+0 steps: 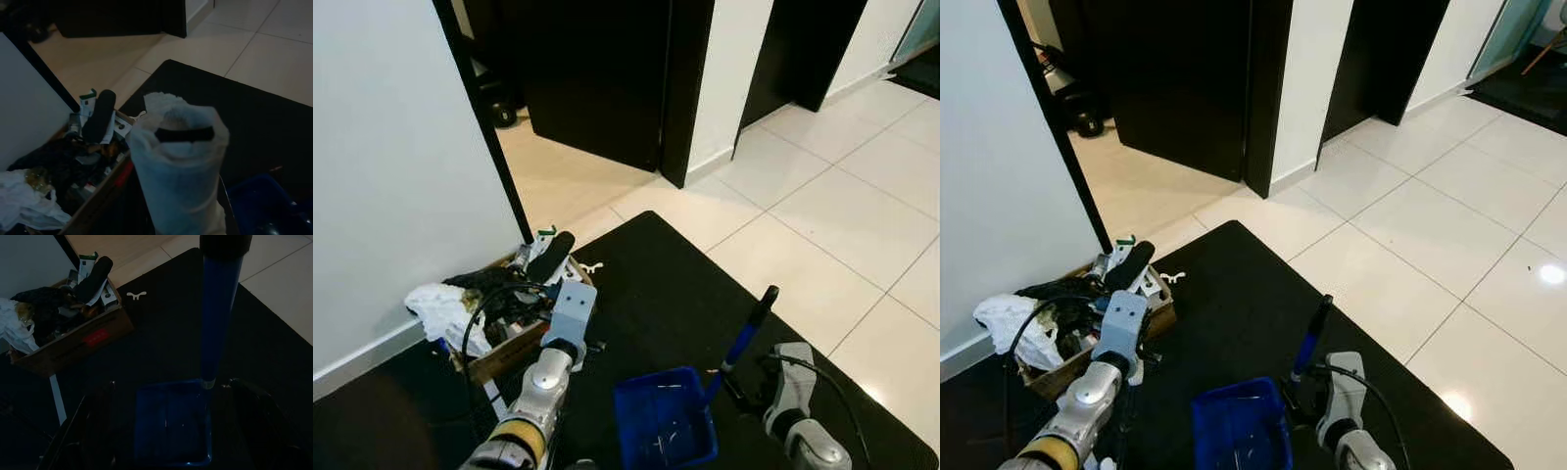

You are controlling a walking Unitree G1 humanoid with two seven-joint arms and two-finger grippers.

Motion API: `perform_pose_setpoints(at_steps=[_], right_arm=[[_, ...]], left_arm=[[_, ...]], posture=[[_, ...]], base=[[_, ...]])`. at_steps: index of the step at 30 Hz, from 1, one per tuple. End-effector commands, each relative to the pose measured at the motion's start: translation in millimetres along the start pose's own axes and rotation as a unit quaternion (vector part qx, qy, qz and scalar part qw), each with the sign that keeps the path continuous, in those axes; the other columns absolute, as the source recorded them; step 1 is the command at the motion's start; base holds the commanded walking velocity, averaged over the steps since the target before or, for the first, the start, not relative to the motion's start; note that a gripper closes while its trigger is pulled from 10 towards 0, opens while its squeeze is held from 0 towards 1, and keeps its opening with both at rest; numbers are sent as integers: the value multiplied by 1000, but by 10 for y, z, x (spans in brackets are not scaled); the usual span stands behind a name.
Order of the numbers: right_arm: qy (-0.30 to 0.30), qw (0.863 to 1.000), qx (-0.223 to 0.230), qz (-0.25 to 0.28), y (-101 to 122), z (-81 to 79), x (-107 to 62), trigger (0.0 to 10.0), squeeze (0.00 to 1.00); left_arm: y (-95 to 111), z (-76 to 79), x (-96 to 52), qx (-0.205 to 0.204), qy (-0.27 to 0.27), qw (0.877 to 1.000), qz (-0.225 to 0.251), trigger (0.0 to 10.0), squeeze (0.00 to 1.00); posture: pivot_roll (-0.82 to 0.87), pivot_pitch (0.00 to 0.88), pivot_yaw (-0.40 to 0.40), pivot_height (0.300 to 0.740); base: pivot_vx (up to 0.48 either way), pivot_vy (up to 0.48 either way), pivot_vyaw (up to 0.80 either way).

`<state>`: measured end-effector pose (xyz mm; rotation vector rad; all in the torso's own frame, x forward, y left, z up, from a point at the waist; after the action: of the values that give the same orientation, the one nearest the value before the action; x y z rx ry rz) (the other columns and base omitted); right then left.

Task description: Sweep floor

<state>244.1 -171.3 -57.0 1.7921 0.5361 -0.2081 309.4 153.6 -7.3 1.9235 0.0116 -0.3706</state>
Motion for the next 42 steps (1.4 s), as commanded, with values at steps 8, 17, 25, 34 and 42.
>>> perform_pose_setpoints(at_steps=[8,17,25,34,42], right_arm=[[-21,999,14,28,44,30,-31,10000,0],[-84,993,48,61,111,191,-75,10000,0],[-139,984,76,80,137,334,-126,10000,0],[-150,985,63,56,145,394,-82,10000,0],[-98,994,36,43,111,272,-57,10000,0]], left_arm=[[-567,-167,-272,-87,53,989,-111,10000,0],[-580,-131,-290,-88,46,989,-112,10000,0],[-587,-119,-290,-95,43,988,-114,10000,0],[-605,-107,-299,-99,42,987,-118,10000,0],[-612,-89,-301,-106,44,986,-119,10000,0]], posture=[[54,74,4,740],[53,73,8,740],[47,65,12,740],[49,48,10,740],[46,39,-8,740]], base=[[0,0,0],[0,0,0],[0,0,0],[0,0,0],[0,0,0]])
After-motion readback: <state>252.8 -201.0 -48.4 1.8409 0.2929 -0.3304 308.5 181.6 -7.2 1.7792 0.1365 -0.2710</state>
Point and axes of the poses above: a point about 5 cm out from each wrist's last joint towards the gripper, its own x axis pointing out of the wrist towards the gripper, its own y axis along the axis of the wrist's last joint, z = x × y, the point moved 4 cm from there along x, pointing out of the wrist towards the gripper, and after that the axes turned 7 degrees about x, right-handed, at the moved point
